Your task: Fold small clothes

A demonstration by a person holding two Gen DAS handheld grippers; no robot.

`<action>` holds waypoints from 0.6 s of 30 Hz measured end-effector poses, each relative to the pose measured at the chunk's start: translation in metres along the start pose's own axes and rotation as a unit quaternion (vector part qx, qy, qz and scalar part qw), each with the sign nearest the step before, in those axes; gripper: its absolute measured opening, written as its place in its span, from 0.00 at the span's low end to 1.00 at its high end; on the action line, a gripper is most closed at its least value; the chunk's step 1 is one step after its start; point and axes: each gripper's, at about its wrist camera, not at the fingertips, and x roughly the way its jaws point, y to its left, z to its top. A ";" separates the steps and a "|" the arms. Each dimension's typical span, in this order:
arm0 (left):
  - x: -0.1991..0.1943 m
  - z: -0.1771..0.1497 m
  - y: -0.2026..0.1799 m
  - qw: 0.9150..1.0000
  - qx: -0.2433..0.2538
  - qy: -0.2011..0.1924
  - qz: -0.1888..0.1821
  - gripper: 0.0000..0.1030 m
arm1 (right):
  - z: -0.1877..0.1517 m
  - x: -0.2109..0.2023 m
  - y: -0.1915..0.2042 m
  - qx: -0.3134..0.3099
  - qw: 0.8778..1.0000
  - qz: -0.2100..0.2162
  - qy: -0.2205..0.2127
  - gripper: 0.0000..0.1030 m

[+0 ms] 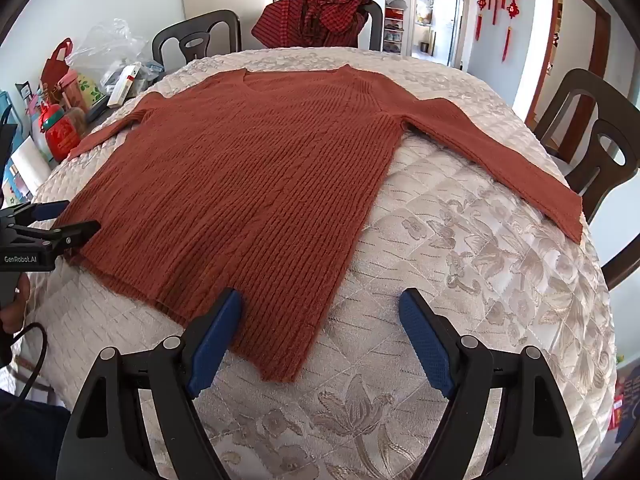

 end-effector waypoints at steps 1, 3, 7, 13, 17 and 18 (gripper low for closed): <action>0.000 0.000 0.000 1.000 0.000 -0.001 0.001 1.00 | 0.000 0.000 0.000 0.000 1.000 0.000 0.000 0.78; 0.000 0.000 0.000 1.000 -0.001 -0.001 0.001 1.00 | 0.000 0.000 0.000 -0.001 1.000 -0.001 0.000 0.78; 0.000 0.000 0.000 1.000 -0.001 -0.004 0.000 1.00 | 0.000 0.000 0.000 -0.001 1.000 -0.001 0.000 0.78; 0.001 0.000 -0.002 1.000 0.000 -0.006 0.000 1.00 | 0.000 0.000 0.000 -0.001 1.000 -0.001 0.000 0.78; -0.002 -0.001 -0.003 1.000 0.001 -0.009 -0.002 1.00 | 0.000 0.000 0.000 -0.001 1.000 -0.001 0.000 0.78; -0.002 -0.001 -0.004 1.000 0.001 -0.009 -0.001 1.00 | 0.000 0.000 0.000 -0.002 1.000 -0.001 0.000 0.78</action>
